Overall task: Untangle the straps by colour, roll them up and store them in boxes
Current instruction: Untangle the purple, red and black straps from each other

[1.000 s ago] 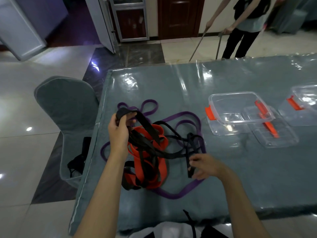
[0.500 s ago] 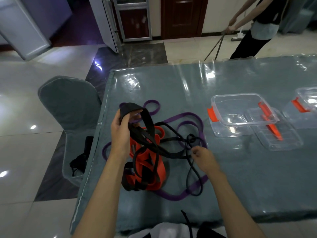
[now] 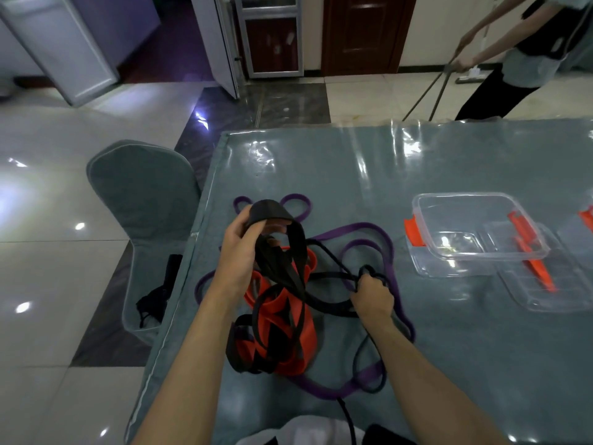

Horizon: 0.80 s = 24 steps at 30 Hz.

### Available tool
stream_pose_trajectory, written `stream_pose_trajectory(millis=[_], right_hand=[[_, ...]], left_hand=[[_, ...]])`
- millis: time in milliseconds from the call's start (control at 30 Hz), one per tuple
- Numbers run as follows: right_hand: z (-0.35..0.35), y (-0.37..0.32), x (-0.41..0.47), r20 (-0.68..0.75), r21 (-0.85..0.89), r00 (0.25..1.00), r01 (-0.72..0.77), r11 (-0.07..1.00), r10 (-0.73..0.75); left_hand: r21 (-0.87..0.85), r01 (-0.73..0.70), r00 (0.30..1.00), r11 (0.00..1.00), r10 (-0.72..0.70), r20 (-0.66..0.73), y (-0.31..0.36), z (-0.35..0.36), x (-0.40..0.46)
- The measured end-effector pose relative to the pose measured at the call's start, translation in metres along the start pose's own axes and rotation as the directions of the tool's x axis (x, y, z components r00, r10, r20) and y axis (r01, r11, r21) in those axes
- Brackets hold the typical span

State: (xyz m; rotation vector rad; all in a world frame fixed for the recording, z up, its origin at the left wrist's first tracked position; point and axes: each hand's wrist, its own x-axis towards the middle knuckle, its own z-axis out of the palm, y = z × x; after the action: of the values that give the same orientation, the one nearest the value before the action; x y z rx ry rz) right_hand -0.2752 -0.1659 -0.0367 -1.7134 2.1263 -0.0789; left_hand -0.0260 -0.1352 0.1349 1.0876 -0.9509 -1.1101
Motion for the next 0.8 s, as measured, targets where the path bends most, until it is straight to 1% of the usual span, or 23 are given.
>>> stream_pose_trajectory(millis=[67,100,167,267,367,433,467,500,533,567,633,667,700,733,800], right_hand=[[-0.005,0.001,0.008,-0.014,0.014,1.000,0.001,1.000,-0.001],[-0.009,0.002,0.011,-0.038,0.055,0.999,0.006,0.998,-0.004],[-0.018,0.004,0.017,-0.137,0.190,0.990,0.040,0.981,-0.014],[-0.037,0.002,0.026,-0.294,0.349,0.956,0.122,0.929,-0.015],[-0.058,-0.003,0.037,-0.418,0.433,0.908,0.217,0.875,-0.018],[-0.069,-0.009,0.042,-0.455,0.491,0.890,0.269,0.829,-0.020],[-0.074,-0.012,0.044,-0.446,0.540,0.895,0.273,0.796,-0.005],[-0.078,-0.015,0.045,-0.408,0.616,0.912,0.255,0.745,0.026],[-0.082,-0.019,0.046,-0.346,0.708,0.936,0.217,0.672,0.063],[-0.086,-0.023,0.046,-0.278,0.795,0.956,0.172,0.582,0.097],[-0.092,-0.030,0.044,-0.175,0.923,0.976,0.117,0.367,0.129],[-0.096,-0.033,0.042,-0.142,0.958,0.983,0.106,0.266,0.120],[-0.100,-0.036,0.039,-0.125,0.976,0.987,0.104,0.190,0.103],[-0.103,-0.039,0.037,-0.119,0.985,0.989,0.106,0.139,0.086],[-0.109,-0.044,0.034,-0.114,0.991,0.992,0.110,0.075,0.062]], left_hand=[[0.006,0.013,1.000,1.000,-0.013,-0.007,-0.001,-0.003,0.005],[0.012,0.020,1.000,1.000,-0.020,-0.010,-0.003,-0.004,0.006],[0.025,0.036,0.999,0.999,-0.036,-0.012,-0.006,-0.008,0.009],[0.060,0.085,0.996,0.995,-0.084,-0.026,-0.016,-0.016,0.012],[0.128,0.159,0.987,0.979,-0.156,-0.033,-0.028,-0.024,0.016],[0.173,0.199,0.980,0.965,-0.196,-0.036,-0.036,-0.027,0.016],[0.181,0.215,0.977,0.960,-0.211,-0.043,-0.039,-0.027,0.017],[0.178,0.232,0.973,0.956,-0.226,-0.054,-0.042,-0.028,0.017],[0.169,0.253,0.967,0.953,-0.245,-0.066,-0.045,-0.029,0.017],[0.166,0.277,0.961,0.946,-0.268,-0.075,-0.048,-0.030,0.017],[0.200,0.323,0.946,0.925,-0.312,-0.087,-0.056,-0.034,0.019],[0.225,0.344,0.939,0.912,-0.330,-0.098,-0.061,-0.037,0.019],[0.249,0.363,0.932,0.898,-0.345,-0.114,-0.065,-0.039,0.020],[0.269,0.384,0.923,0.883,-0.361,-0.134,-0.069,-0.041,0.020],[0.303,0.428,0.904,0.851,-0.394,-0.168,-0.076,-0.044,0.019]])
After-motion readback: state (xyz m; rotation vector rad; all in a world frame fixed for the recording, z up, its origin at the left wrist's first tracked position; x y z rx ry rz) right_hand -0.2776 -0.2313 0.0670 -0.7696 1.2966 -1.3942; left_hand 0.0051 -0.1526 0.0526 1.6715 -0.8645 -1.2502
